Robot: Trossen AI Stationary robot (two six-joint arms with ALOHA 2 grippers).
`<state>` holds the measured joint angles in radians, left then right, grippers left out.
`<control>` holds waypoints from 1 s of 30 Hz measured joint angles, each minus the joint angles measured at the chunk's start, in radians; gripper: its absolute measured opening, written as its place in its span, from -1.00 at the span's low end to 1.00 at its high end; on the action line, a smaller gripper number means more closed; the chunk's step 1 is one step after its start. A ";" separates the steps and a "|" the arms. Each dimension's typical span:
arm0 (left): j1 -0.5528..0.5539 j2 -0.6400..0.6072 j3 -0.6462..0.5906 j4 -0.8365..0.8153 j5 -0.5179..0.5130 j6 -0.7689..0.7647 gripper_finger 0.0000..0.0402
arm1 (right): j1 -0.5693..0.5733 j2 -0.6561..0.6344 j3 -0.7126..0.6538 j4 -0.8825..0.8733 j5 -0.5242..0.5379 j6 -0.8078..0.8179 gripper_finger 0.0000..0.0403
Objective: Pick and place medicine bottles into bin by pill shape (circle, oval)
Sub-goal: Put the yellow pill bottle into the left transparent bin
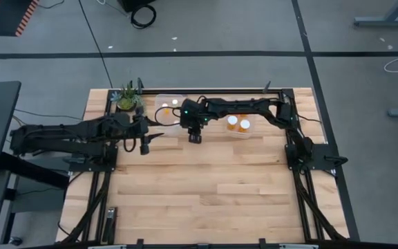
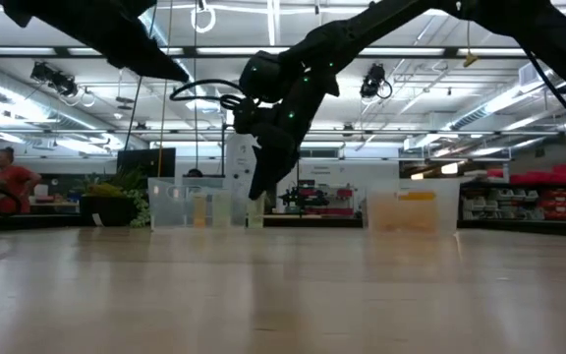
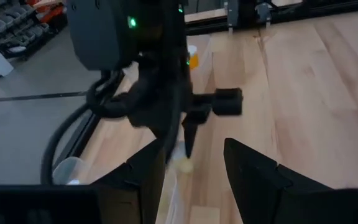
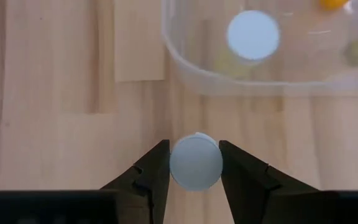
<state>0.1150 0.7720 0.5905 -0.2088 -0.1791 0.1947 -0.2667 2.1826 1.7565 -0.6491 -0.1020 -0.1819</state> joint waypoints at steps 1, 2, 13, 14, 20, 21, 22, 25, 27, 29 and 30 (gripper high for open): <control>0.000 0.013 0.000 0.013 0.000 0.000 -0.14 | 0.003 0.000 0.000 -0.012 0.000 0.005 -0.32; 0.000 0.027 0.000 0.015 0.000 0.001 -0.14 | 0.006 0.000 -0.001 -0.029 0.000 0.007 -0.32; 0.000 0.080 -0.001 0.023 0.000 0.034 -0.14 | 0.014 -0.009 -0.001 -0.056 0.004 0.016 -0.30; 0.000 0.079 -0.001 0.024 0.000 0.035 -0.14 | 0.015 -0.009 -0.001 -0.056 0.004 0.016 -0.28; 0.000 0.079 -0.001 0.022 0.000 0.034 -0.14 | 0.016 -0.010 -0.001 -0.055 0.004 0.012 -0.14; 0.000 0.079 -0.001 0.022 0.000 0.034 -0.14 | 0.015 -0.015 -0.002 -0.061 0.004 0.007 -0.11; 0.000 0.079 -0.001 0.022 0.000 0.034 -0.14 | 0.016 -0.022 -0.002 -0.067 0.004 0.003 -0.08; 0.000 0.079 -0.001 0.022 0.000 0.034 -0.14 | 0.016 -0.060 -0.002 -0.063 0.012 -0.002 0.00; 0.000 0.079 -0.001 0.022 0.000 0.034 -0.14 | 0.014 -0.091 -0.002 -0.067 0.036 -0.003 0.04; 0.000 0.079 -0.001 0.026 0.000 0.032 -0.14 | 0.010 -0.120 -0.002 -0.080 0.059 -0.003 0.07; 0.000 0.079 -0.001 0.030 0.000 0.027 -0.14 | 0.007 -0.132 -0.002 -0.099 0.072 -0.003 0.08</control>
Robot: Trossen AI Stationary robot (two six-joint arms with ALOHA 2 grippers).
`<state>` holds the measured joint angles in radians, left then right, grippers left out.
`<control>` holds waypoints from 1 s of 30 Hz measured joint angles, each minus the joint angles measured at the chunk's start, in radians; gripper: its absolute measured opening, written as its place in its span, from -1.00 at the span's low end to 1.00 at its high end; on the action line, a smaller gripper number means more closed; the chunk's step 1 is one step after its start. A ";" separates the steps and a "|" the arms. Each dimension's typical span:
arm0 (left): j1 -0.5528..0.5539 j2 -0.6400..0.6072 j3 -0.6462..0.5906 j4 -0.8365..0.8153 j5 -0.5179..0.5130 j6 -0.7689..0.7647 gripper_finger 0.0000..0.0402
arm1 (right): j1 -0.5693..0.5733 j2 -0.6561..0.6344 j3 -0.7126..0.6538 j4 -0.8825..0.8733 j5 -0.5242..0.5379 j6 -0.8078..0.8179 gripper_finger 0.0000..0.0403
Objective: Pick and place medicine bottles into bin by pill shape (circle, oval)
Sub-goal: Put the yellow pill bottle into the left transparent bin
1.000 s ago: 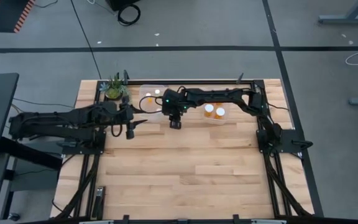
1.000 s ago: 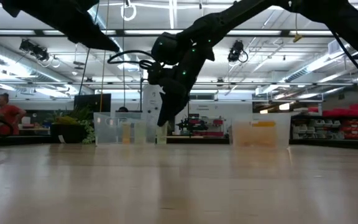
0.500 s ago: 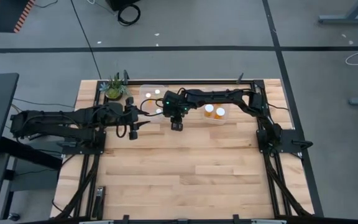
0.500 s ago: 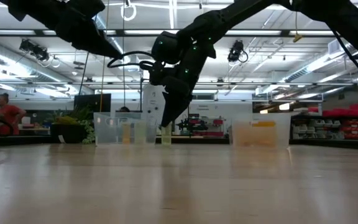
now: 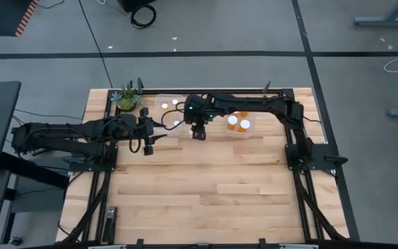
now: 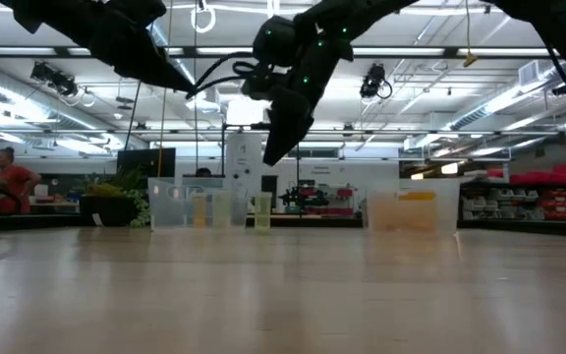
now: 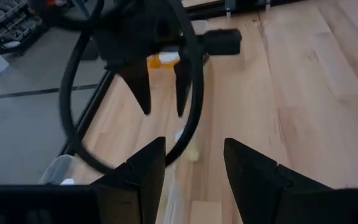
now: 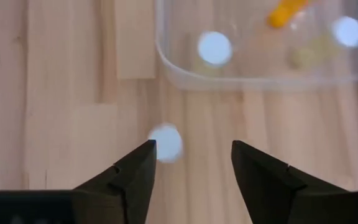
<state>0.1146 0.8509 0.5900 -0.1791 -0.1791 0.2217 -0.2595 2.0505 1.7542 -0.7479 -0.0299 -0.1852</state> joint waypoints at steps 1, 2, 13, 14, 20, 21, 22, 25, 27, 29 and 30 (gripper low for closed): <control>0.000 0.000 0.000 0.006 0.000 -0.002 -0.14 | -0.003 -0.012 0.000 -0.018 0.010 0.000 0.08; 0.000 0.000 0.000 0.016 0.000 -0.003 -0.14 | -0.008 -0.021 0.000 -0.030 0.011 0.004 0.09; -0.001 0.002 0.000 0.219 0.001 0.071 -0.14 | 0.006 -0.008 -0.075 0.004 0.014 -0.035 0.09; -0.001 0.000 0.000 0.224 0.002 0.078 -0.14 | -0.002 -0.017 -0.093 0.005 0.016 -0.035 0.09; -0.002 0.000 0.000 0.285 0.064 0.110 -0.14 | -0.035 -0.094 -0.225 0.040 0.020 -0.035 0.09; -0.002 0.002 0.000 0.283 0.089 0.106 -0.14 | -0.038 -0.113 -0.247 0.041 0.023 -0.034 0.09; -0.002 0.010 0.000 0.285 0.110 0.100 -0.14 | -0.041 -0.139 -0.268 0.047 0.023 -0.029 0.09; -0.002 0.048 0.000 0.273 0.131 0.046 -0.14 | -0.048 -0.240 -0.336 0.078 0.024 -0.016 0.09; -0.002 0.095 0.000 0.285 0.130 0.012 -0.14 | -0.047 -0.309 -0.385 0.089 0.032 -0.001 0.09; 0.000 0.147 -0.001 0.283 0.122 -0.008 -0.14 | -0.036 -0.385 -0.430 0.097 0.033 0.003 0.09; 0.000 0.177 -0.002 0.297 0.111 -0.008 -0.14 | -0.029 -0.428 -0.452 0.107 0.033 0.003 0.09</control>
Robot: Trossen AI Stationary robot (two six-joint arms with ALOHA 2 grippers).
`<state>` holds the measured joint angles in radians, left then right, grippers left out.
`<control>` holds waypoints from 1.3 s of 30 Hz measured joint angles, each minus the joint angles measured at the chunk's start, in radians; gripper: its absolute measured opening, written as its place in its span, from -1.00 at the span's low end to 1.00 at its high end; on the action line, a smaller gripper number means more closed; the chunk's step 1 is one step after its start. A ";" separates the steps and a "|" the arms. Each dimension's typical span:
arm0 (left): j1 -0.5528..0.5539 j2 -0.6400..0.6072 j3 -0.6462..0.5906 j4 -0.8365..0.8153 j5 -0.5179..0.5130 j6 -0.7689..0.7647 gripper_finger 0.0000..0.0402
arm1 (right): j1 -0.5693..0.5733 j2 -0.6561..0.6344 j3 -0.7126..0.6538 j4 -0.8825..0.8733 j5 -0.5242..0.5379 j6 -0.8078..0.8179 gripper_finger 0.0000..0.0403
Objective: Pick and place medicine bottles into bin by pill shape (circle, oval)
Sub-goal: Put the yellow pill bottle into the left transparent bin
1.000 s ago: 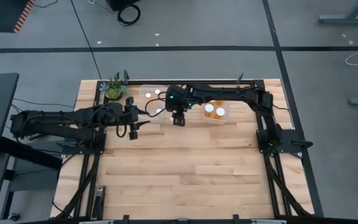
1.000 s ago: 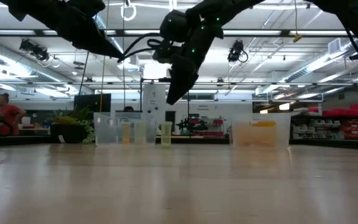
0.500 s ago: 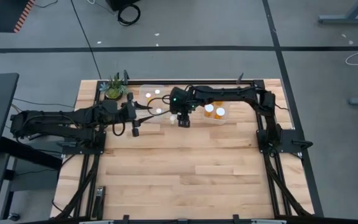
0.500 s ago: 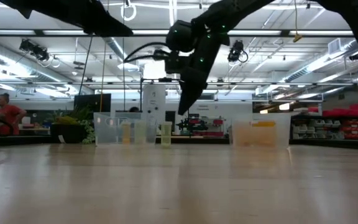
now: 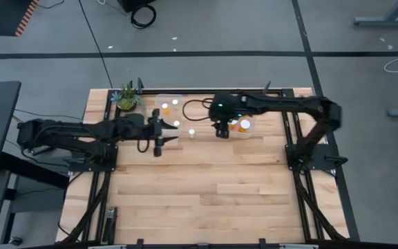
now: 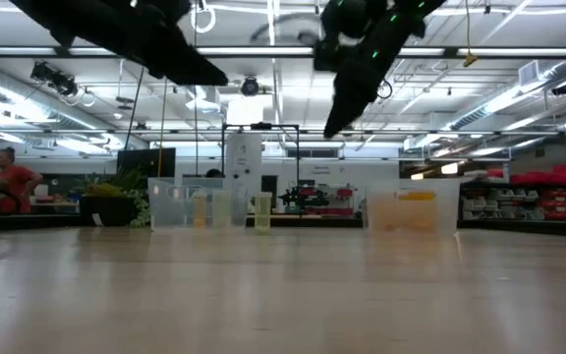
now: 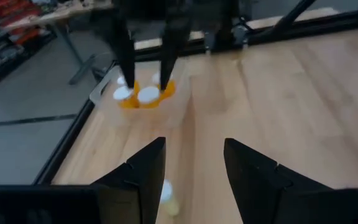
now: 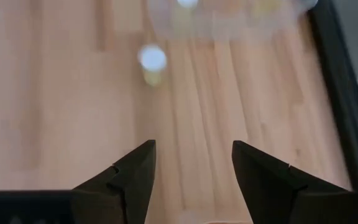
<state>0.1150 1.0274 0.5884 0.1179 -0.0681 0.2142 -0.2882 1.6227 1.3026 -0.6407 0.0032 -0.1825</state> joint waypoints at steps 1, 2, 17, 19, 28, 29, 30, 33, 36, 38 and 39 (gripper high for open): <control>0.000 0.030 0.001 0.033 -0.010 0.000 -0.14 | 0.006 -0.044 -0.021 0.014 0.001 0.000 0.09; 0.000 0.054 0.001 0.049 -0.025 0.002 -0.14 | 0.012 -0.084 -0.043 0.029 0.004 0.001 0.09; 0.115 0.434 0.305 -0.186 -0.048 -0.020 -0.14 | 0.029 -0.581 -0.273 0.072 0.057 -0.012 0.06; 0.123 0.487 0.358 -0.239 -0.046 -0.019 -0.12 | 0.031 -0.638 -0.305 0.085 0.068 -0.012 0.06; 0.171 0.699 0.575 -0.488 0.079 -0.012 0.23 | 0.075 -0.837 -0.434 0.107 0.078 0.011 0.06; 0.174 0.719 0.592 -0.504 0.088 -0.012 0.27 | 0.082 -0.850 -0.445 0.106 0.079 0.013 0.06; 0.178 0.738 0.607 -0.512 0.095 -0.013 0.29 | 0.090 -0.862 -0.455 0.109 0.082 0.017 0.06; 0.181 0.782 0.624 -0.520 0.098 -0.012 0.34 | 0.104 -0.881 -0.477 0.109 0.097 0.021 0.06; 0.183 0.811 0.625 -0.531 0.099 -0.001 0.35 | 0.111 -0.883 -0.487 0.108 0.105 0.022 0.06; 0.183 0.824 0.624 -0.547 0.100 -0.001 0.35 | 0.114 -0.880 -0.488 0.108 0.105 0.022 0.06; 0.183 0.828 0.624 -0.553 0.100 -0.003 0.35 | 0.114 -0.879 -0.488 0.110 0.105 0.021 0.06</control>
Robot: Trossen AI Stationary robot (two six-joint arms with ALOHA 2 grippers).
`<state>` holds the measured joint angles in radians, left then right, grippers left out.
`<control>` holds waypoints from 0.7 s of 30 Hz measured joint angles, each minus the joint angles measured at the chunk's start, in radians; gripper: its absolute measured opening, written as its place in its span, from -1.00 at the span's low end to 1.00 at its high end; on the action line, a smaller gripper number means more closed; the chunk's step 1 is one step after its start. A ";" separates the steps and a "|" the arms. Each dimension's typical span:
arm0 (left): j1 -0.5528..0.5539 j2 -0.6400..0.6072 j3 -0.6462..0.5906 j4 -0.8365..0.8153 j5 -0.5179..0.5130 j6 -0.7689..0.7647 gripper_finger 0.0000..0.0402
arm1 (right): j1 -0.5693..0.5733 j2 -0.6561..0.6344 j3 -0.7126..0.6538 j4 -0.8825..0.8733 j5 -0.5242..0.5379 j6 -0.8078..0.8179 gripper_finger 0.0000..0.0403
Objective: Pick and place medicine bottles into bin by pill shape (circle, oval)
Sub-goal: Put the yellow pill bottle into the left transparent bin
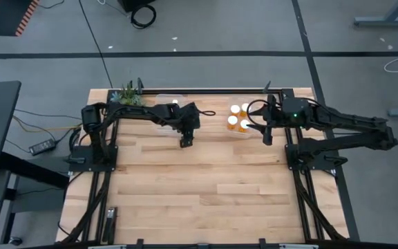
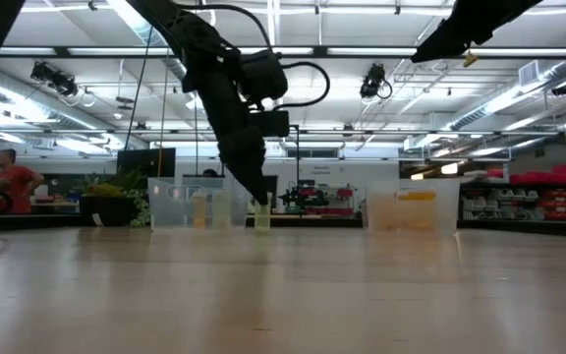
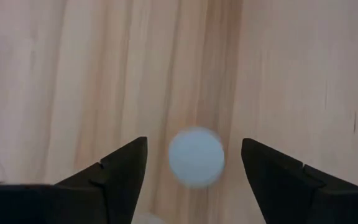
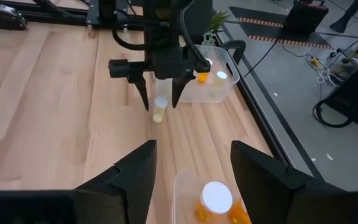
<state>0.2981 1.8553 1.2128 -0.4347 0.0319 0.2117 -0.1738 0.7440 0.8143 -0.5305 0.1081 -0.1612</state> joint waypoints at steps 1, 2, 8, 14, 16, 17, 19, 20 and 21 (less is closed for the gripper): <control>0.000 0.000 -0.005 -0.010 0.000 -0.005 0.35 | 0.000 0.000 0.000 -0.001 0.000 0.000 0.06; 0.000 0.002 -0.009 -0.008 0.000 -0.007 0.35 | 0.000 0.000 0.000 0.000 0.000 0.000 0.06; 0.000 0.017 -0.009 0.008 -0.003 -0.018 0.24 | 0.000 0.001 0.000 0.004 0.000 0.002 0.06; 0.000 0.018 -0.010 0.020 -0.010 -0.018 0.03 | 0.000 0.001 0.000 0.005 0.001 0.006 0.06; 0.000 0.018 -0.010 0.028 -0.011 -0.018 -0.05 | 0.000 0.001 0.000 0.005 0.001 0.005 0.06; 0.000 0.018 -0.010 0.032 -0.011 -0.018 -0.09 | 0.000 0.001 0.000 0.005 0.001 0.005 0.06; 0.000 0.018 -0.009 0.036 -0.012 -0.018 -0.17 | 0.000 0.001 0.000 0.004 0.001 0.005 0.06; 0.000 0.018 -0.009 0.042 -0.012 -0.018 -0.21 | 0.000 0.001 0.000 0.004 0.000 0.006 0.06; 0.000 0.018 -0.009 0.047 -0.012 -0.018 -0.25 | 0.000 0.001 0.000 0.004 0.001 0.006 0.06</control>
<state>0.2981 1.8736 1.2041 -0.3877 0.0196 0.1940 -0.1741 0.7452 0.8143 -0.5265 0.1088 -0.1547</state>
